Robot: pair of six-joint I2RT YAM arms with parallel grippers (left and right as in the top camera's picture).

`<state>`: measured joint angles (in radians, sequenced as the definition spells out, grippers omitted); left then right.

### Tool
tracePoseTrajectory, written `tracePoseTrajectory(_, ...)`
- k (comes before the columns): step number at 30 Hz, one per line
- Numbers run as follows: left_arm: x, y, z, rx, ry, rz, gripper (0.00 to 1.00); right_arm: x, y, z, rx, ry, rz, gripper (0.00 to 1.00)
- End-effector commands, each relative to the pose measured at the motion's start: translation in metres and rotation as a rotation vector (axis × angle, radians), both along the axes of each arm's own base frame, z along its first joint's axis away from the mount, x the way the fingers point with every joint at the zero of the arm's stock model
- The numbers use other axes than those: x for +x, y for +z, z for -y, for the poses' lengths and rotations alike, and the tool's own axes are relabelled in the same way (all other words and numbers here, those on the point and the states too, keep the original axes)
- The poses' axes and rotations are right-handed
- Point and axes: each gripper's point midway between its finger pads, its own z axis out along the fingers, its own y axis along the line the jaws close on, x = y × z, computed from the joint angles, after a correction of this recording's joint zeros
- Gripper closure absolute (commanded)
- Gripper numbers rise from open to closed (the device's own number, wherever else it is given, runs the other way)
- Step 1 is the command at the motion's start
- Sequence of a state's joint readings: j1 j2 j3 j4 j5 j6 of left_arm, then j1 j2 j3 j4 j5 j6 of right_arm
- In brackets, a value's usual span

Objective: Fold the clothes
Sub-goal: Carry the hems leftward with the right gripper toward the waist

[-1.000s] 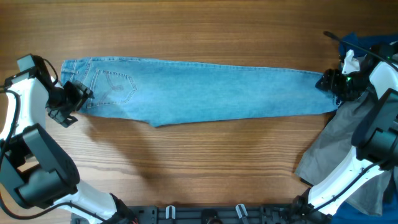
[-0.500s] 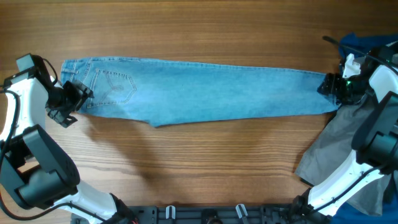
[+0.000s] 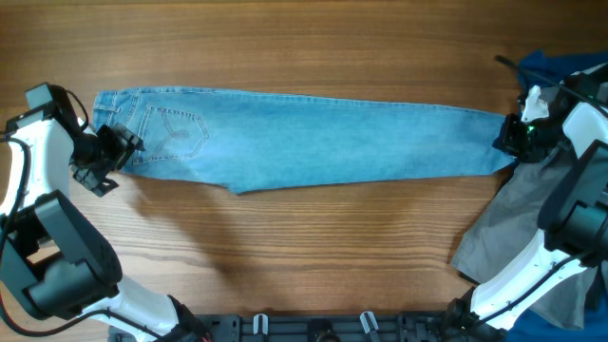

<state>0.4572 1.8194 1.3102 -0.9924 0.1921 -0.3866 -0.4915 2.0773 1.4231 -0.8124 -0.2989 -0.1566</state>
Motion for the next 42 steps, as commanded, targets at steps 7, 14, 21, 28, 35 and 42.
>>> tracePoseTrajectory(7,0.003,0.011,-0.008,0.048,-0.011,0.021,0.07,0.013,0.053,-0.009,-0.008,0.015,-0.027,0.96)
tracePoseTrajectory(14,0.005,0.011,-0.009,0.052,-0.011,0.029,0.06,0.021,0.079,-0.080,-0.003,0.123,-0.025,0.96)
tracePoseTrajectory(21,0.005,0.011,-0.009,0.052,-0.012,0.029,0.05,0.017,0.082,-0.183,0.011,0.305,-0.070,0.96)
tracePoseTrajectory(28,0.005,0.011,-0.009,0.051,-0.012,0.028,0.04,0.008,0.081,-0.271,0.024,0.381,-0.077,0.96)
tracePoseTrajectory(35,0.004,0.010,-0.008,0.049,-0.012,0.023,0.04,0.000,0.081,-0.339,0.046,0.422,-0.038,0.96)
tracePoseTrajectory(42,0.002,0.010,-0.007,0.046,-0.012,0.017,0.04,0.000,0.084,-0.362,0.061,0.426,-0.011,0.95)
